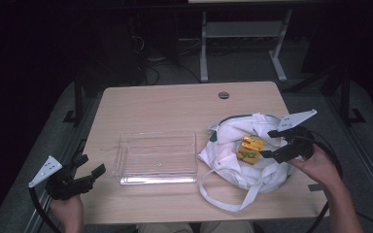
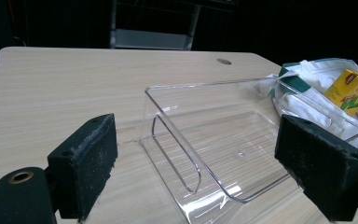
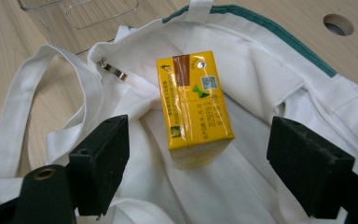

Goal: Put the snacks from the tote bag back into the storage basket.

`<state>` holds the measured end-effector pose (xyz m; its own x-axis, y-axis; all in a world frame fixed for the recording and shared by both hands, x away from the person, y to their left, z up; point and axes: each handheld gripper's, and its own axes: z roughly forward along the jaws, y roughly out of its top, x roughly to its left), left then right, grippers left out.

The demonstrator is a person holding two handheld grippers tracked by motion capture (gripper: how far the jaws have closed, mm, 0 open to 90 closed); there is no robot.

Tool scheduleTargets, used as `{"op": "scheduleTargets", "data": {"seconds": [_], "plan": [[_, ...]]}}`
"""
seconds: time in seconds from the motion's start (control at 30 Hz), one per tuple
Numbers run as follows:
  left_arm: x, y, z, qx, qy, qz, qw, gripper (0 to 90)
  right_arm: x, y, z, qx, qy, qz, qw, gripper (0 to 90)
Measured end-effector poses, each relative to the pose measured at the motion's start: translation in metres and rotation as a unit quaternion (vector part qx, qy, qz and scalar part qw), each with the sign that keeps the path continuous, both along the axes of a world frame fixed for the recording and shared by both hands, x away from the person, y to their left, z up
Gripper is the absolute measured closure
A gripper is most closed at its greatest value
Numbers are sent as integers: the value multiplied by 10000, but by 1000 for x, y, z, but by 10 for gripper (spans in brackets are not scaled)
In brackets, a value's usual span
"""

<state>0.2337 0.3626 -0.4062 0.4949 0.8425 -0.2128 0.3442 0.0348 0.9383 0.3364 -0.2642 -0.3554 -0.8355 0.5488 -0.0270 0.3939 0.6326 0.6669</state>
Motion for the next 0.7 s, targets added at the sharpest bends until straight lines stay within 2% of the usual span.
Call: {"op": "scheduleTargets", "data": {"seconds": [0.3, 0.7], "plan": [[0, 1, 0, -15, 4, 6, 10000, 125, 11, 15, -7, -194, 178, 122, 9996, 215], [0, 1, 0, -45, -4, 23, 10000, 124, 20, 30, -7, -459, 203, 338, 9982, 239]]}}
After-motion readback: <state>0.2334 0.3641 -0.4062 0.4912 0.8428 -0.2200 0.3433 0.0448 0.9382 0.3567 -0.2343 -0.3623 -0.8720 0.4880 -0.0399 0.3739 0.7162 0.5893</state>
